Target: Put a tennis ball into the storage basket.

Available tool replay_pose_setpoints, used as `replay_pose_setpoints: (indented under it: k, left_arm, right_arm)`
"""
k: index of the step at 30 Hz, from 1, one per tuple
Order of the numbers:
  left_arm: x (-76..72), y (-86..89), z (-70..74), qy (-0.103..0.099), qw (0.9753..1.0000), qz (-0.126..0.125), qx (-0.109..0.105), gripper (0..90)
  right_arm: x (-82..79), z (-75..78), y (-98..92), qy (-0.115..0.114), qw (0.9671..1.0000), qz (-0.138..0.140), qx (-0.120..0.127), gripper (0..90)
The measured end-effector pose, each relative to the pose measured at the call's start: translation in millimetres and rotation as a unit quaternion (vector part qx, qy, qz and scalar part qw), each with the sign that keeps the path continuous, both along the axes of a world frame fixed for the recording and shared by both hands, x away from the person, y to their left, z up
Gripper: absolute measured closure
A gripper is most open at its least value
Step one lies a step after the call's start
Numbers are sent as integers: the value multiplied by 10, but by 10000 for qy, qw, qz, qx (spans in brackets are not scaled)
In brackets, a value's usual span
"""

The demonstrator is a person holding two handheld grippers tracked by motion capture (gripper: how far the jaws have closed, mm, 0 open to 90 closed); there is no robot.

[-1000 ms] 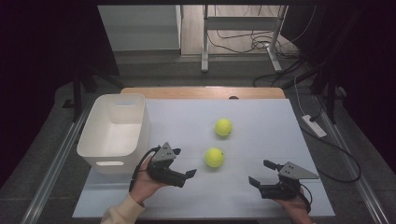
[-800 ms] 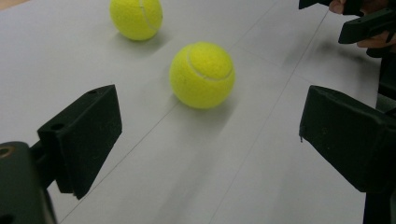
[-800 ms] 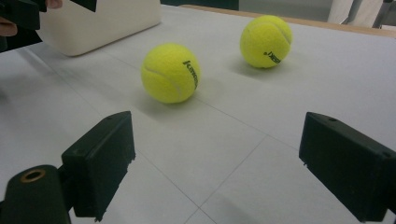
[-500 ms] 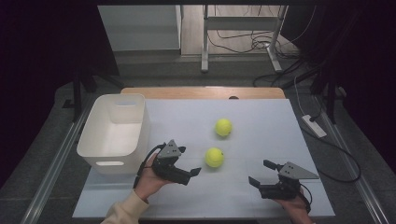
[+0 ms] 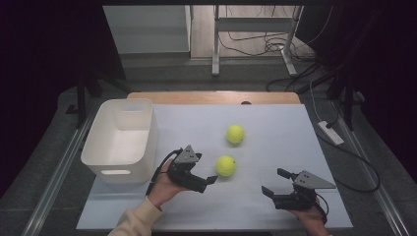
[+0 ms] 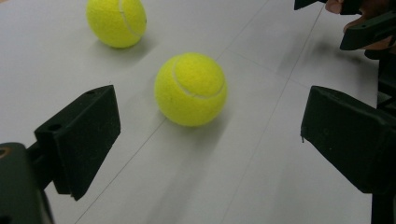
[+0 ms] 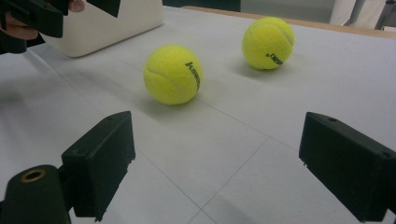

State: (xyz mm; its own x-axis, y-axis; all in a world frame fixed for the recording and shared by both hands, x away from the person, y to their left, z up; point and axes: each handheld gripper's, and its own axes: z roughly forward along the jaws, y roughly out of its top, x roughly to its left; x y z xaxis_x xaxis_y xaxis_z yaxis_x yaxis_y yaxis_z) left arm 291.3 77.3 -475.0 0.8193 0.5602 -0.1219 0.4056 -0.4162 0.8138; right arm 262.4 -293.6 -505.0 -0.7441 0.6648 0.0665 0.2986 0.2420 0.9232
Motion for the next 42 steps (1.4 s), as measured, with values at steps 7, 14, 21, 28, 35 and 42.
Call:
replay_pose_setpoints:
  k: [7, 14, 21, 28, 35, 42]
  left_arm:
    - [46, -58, -20, 29, 10000, -24, 16, 56]
    - [100, -107, -51, 75, 10000, -26, 15, 56]
    - [158, -145, -86, 133, 9999, -17, 40, 54]
    - [227, -190, -127, 241, 9997, -19, 3, 55]
    - [264, -234, -174, 257, 9996, 52, 131, 50]
    - [328, -303, -202, 323, 9993, 81, 156, 51]
  right_arm:
    - [3, -3, 2, -3, 10000, 5, -9, 104]
    - [-3, 0, 1, -22, 10000, 44, -14, 104]
    - [-1, -5, 10, -35, 10000, 47, -18, 104]
    - [5, -10, 13, -43, 10000, 52, -30, 104]
    - [-1, -6, 5, -49, 10000, 16, -22, 106]
    - [-9, 12, -27, -94, 9999, -71, 60, 110]
